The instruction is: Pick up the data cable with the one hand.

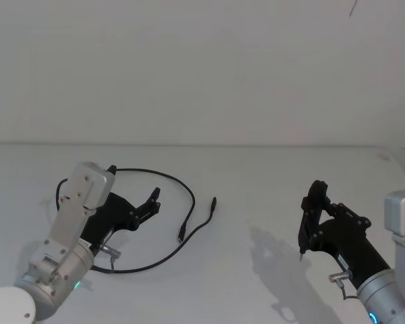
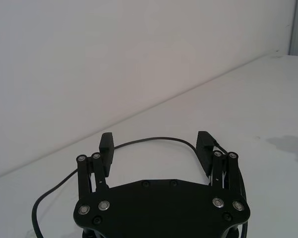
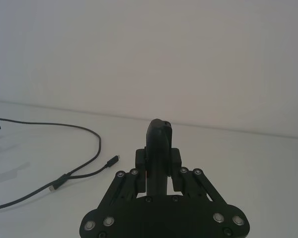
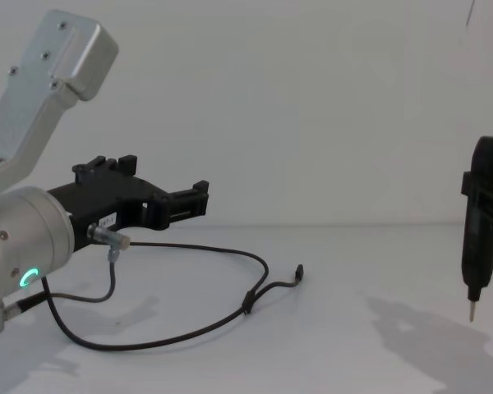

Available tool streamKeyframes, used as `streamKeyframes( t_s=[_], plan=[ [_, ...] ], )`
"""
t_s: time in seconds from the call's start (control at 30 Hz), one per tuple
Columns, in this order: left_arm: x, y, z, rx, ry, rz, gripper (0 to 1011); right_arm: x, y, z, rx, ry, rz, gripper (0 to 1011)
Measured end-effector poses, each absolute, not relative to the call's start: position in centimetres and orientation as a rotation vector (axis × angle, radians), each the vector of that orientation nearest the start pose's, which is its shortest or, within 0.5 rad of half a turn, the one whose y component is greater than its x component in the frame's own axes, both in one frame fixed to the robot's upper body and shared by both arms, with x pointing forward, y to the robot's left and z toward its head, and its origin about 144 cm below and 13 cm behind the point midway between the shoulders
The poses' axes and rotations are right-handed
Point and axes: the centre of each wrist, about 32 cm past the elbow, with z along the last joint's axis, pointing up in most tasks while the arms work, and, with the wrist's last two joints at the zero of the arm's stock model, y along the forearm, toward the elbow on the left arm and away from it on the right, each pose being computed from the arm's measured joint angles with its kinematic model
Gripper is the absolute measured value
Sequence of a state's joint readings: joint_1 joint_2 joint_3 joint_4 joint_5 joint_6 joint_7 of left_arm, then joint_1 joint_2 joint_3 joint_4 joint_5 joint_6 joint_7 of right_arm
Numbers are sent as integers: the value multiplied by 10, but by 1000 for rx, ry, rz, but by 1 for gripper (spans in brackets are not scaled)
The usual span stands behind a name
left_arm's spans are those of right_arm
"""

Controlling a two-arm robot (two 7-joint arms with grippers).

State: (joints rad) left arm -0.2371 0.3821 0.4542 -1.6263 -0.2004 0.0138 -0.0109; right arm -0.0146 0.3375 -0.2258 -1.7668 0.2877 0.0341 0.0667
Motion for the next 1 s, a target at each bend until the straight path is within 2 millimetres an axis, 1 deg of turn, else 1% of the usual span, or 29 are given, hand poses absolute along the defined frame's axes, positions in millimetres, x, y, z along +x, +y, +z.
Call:
streamKeyframes(
  t_s=[0.57,0.8,1.0],
  plan=[
    [492,198,1205,60,-266,1110,1001,443,-237,1189,26,-75,-1229,279],
    [493,195,1208,51,-258,1058,1001,443,-237,1189,26,-75,-1229,279],
    [492,188,1211,55,-232,985,1001,443,-237,1189,26,-75,-1230,279]
  ],
)
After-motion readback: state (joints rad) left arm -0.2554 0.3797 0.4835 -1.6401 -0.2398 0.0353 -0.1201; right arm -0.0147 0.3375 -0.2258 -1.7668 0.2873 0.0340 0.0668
